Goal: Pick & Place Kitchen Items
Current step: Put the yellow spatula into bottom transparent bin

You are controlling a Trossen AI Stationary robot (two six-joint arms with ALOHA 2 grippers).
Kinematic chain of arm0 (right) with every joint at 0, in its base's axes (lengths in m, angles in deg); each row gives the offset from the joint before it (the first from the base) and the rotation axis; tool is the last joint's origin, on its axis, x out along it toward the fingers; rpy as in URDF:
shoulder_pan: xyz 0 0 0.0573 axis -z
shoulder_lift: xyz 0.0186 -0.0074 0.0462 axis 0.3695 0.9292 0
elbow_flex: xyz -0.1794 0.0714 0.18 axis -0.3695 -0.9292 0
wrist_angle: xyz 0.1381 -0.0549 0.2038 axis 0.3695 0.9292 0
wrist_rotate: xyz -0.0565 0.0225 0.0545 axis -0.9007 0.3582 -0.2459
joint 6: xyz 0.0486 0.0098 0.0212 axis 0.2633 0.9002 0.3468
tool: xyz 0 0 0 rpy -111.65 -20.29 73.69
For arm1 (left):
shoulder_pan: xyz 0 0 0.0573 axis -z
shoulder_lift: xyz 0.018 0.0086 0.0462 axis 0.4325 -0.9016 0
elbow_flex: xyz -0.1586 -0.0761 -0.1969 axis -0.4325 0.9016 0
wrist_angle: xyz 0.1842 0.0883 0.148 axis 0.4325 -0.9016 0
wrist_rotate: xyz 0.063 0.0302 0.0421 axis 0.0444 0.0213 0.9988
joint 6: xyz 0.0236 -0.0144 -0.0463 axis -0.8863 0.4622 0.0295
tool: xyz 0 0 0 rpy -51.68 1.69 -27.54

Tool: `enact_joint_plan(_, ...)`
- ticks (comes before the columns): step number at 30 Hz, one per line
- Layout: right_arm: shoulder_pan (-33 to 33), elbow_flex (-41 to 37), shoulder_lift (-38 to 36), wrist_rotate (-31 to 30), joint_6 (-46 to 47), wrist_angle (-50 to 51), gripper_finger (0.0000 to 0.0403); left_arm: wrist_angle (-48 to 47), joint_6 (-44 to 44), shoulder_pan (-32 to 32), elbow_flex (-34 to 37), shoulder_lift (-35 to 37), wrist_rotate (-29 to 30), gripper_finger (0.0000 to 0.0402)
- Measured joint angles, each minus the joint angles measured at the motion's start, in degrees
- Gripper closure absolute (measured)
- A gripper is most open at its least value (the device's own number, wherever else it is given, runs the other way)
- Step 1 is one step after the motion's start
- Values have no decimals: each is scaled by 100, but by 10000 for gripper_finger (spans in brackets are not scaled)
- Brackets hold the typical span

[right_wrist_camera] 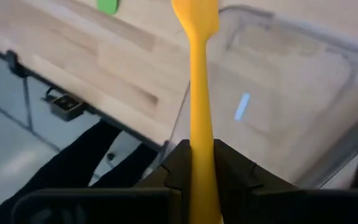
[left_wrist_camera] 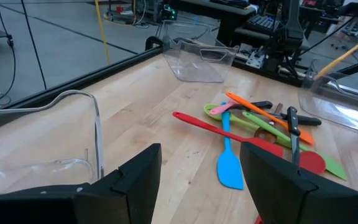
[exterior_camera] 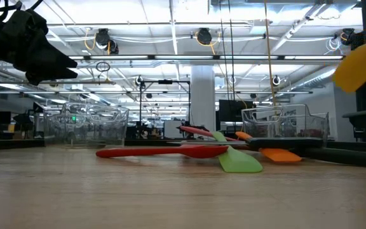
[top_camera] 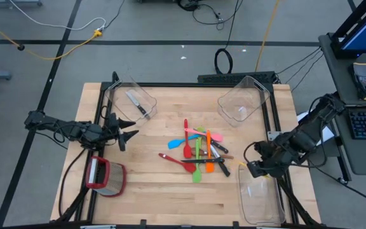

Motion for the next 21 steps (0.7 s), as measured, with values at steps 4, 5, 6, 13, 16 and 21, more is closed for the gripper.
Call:
enact_joint_plan(4,-29,82,-142,-763,-25,140,362,-1,0,-1,0,0,0,179)
enact_joint_plan(5,-29,171,-166,-918,-51,244,362,1,2,-1,0,1,0,179)
enact_joint_plan(6,-28,290,-169,-1023,-79,390,362,1,2,0,0,1,0,179)
enact_joint_plan(13,-29,1435,-39,-1012,75,2213,362,0,7,-1,0,1,0,179)
enact_joint_plan(16,-27,1841,93,-973,157,2622,362,1,7,1,-2,0,0,179)
enact_joint_plan(21,-88,1906,385,-145,340,2589,362,1,7,1,-2,0,0,179)
